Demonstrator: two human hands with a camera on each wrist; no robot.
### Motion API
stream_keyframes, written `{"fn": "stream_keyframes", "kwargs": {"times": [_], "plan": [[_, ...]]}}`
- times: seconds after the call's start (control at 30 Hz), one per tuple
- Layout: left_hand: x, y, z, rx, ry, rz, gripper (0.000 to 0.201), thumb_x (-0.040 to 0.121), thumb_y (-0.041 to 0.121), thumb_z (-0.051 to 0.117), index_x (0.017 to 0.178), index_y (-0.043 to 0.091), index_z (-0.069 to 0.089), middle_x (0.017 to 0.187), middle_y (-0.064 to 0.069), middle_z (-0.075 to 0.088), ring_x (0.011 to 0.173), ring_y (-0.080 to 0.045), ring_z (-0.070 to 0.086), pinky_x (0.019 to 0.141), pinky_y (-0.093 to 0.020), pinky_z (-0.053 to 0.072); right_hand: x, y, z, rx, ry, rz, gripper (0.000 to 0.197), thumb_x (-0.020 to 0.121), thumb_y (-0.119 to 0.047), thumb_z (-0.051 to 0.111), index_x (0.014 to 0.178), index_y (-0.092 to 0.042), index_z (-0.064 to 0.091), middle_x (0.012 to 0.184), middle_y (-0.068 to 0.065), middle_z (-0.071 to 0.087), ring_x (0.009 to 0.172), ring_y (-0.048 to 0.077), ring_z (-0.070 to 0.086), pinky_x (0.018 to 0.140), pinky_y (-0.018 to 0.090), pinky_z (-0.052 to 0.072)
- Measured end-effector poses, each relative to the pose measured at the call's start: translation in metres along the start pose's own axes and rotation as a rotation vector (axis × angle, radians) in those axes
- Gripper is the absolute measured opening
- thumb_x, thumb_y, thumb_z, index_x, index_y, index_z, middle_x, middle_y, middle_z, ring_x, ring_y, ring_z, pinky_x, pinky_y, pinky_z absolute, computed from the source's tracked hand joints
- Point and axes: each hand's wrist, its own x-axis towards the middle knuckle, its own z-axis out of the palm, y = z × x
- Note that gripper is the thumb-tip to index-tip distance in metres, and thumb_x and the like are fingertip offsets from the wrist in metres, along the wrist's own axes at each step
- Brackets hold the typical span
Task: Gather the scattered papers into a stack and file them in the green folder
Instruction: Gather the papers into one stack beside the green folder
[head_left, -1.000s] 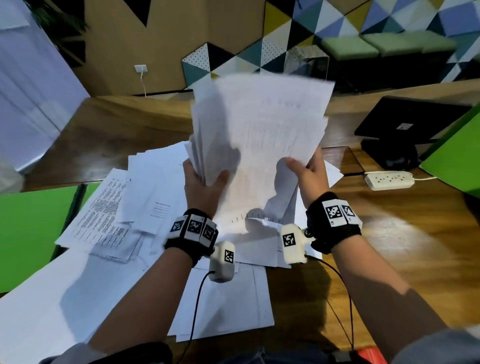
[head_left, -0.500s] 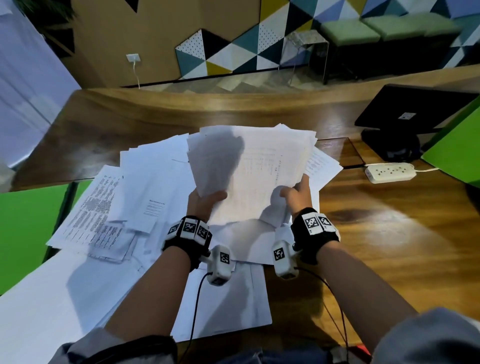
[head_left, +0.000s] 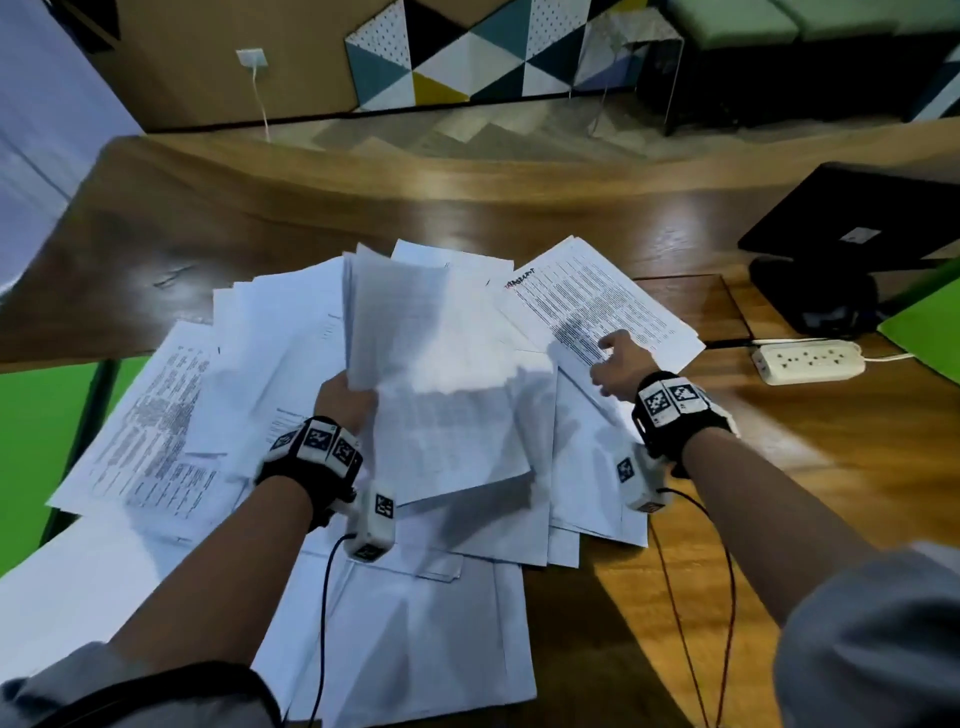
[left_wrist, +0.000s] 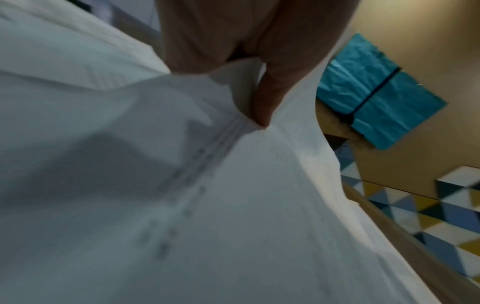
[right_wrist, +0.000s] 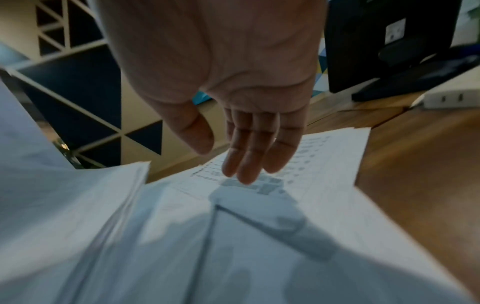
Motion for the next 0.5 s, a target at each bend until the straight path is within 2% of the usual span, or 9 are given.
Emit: {"fn": "stream_keyframes", "kwargs": {"times": [0.07,0.13,0.2,0.23,0.33,0.43,0.5], "plan": [[0.01,-0.01,-0.001,0.033,-0.022,-0.069,0.033,0.087,0.001,0.051,0.119,-0.008,0.055,0.12,-0.029,0.058,0.087,-0.029,0.05,0.073,-0.029,0.036,0.013,0.005,-0.01,-0.201,0.008,0.034,0.048,0.088,-0.016,0.056,0.132,-0.009,0.039,0.12,0.021,0.059,0.103,0.033,0.058,0.081,0.035,0.048],[0.019,-0.017,0.003,0.033,-0.049,-0.121,0.038,0.087,0.003,0.054,0.124,-0.008,0.053,0.123,-0.028,0.057,0.099,-0.038,0.057,0.075,-0.029,0.038,0.024,0.005,-0.012,-0.393,0.078,0.017,0.056,0.083,-0.026,0.063,0.132,-0.009,0.041,0.129,0.018,0.052,0.119,0.035,0.048,0.095,0.042,0.046],[0.025,-0.023,0.011,0.018,-0.064,-0.159,0.041,0.086,0.003,0.055,0.126,-0.008,0.052,0.125,-0.028,0.057,0.108,-0.04,0.057,0.077,-0.029,0.039,0.033,0.001,-0.003,-0.522,0.091,-0.015,0.076,0.076,-0.041,0.071,0.136,-0.01,0.037,0.138,0.016,0.042,0.13,0.034,0.036,0.101,0.048,0.041],[0.026,-0.026,0.014,0.003,-0.066,-0.176,0.041,0.086,0.002,0.056,0.126,-0.007,0.052,0.126,-0.028,0.057,0.107,-0.038,0.057,0.077,-0.028,0.039,0.035,-0.001,0.005,-0.572,0.059,-0.021,0.088,0.072,-0.046,0.074,0.14,-0.01,0.032,0.142,0.016,0.036,0.134,0.035,0.031,0.102,0.05,0.039],[0.029,-0.032,0.02,-0.024,-0.052,-0.203,0.041,0.085,0.003,0.056,0.125,-0.006,0.054,0.124,-0.027,0.058,0.09,-0.028,0.052,0.076,-0.029,0.038,0.043,-0.005,0.026,-0.69,-0.045,0.044,0.112,0.065,-0.052,0.078,0.148,-0.011,0.015,0.15,0.015,0.025,0.139,0.038,0.024,0.105,0.057,0.036],[0.031,-0.038,0.021,-0.053,-0.05,-0.214,0.043,0.085,0.006,0.057,0.126,-0.005,0.053,0.124,-0.026,0.059,0.098,-0.034,0.058,0.078,-0.033,0.042,0.047,-0.006,0.036,-0.784,-0.06,0.106,0.12,0.066,-0.053,0.078,0.151,-0.01,0.005,0.153,0.018,0.022,0.14,0.043,0.022,0.107,0.063,0.03],[0.031,-0.039,0.02,-0.075,-0.052,-0.214,0.043,0.085,0.007,0.058,0.126,-0.004,0.053,0.123,-0.026,0.06,0.099,-0.035,0.059,0.08,-0.035,0.044,0.05,-0.006,0.039,-0.772,-0.05,0.115,0.118,0.066,-0.049,0.079,0.151,-0.01,0.006,0.151,0.019,0.023,0.138,0.043,0.026,0.107,0.062,0.031]]}}
